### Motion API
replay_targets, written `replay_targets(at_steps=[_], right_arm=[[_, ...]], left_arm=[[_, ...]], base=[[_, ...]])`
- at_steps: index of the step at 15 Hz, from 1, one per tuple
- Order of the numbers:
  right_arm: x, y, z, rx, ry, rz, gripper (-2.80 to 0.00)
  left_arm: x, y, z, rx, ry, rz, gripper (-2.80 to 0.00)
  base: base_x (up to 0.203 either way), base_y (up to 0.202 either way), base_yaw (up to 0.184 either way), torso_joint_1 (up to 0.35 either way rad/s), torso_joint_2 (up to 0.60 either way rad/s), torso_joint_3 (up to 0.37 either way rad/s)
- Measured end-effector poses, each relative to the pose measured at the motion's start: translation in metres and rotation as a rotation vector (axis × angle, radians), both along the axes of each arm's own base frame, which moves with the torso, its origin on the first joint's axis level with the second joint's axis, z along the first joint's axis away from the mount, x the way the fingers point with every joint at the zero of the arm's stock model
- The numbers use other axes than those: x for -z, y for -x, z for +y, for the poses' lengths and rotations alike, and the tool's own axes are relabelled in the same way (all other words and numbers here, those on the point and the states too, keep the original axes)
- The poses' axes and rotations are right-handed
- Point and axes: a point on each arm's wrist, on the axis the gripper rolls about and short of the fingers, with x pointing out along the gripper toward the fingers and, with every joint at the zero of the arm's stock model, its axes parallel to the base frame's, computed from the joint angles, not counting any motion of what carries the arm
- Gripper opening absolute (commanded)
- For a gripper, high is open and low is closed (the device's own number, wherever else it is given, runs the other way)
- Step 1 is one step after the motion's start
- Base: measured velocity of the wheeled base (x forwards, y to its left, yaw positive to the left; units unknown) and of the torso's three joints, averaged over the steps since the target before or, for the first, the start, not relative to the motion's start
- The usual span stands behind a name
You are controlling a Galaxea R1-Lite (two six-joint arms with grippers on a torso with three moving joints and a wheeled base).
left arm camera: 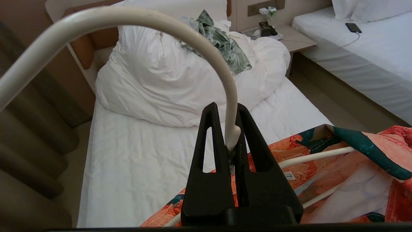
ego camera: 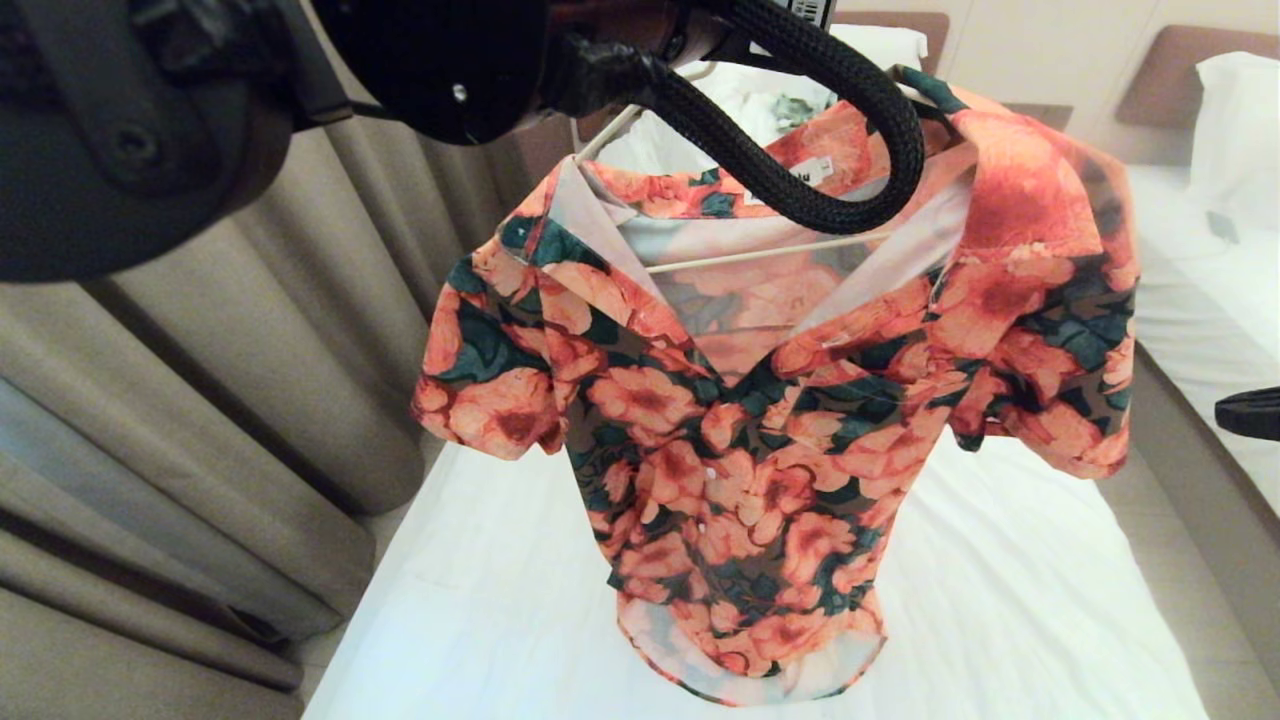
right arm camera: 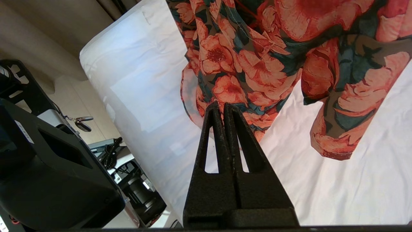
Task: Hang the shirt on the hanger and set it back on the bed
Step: Take the clothes hanger out of the clothes
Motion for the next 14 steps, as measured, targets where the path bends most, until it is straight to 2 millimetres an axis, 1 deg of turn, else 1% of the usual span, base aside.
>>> replay_targets(at_steps=[5, 8, 14], right_arm=[[-0.001, -0.003, 0.001, -0.002, -0.012, -0.01, -2.8], [-0.006, -0.008, 0.008, -0.015, -0.087, -0.001, -2.8], [-0.001, -0.036, 0.022, -0.018, -0.105, 0.038, -2.8]], left_arm=[[0.002, 0.0, -0.002, 0.004, -0.005, 0.003, -2.8], [0.004, -0.001, -0.004, 0.006, -0.007, 0.008, -2.8], [0.01, -0.003, -0.011, 0.01, -0.024, 0.017, -2.8]], base=[[0.0, 0.0, 0.0, 0.0, 0.0, 0.0], [0.0, 0.0, 0.0, 0.0, 0.0, 0.0], [0.0, 0.0, 0.0, 0.0, 0.0, 0.0]])
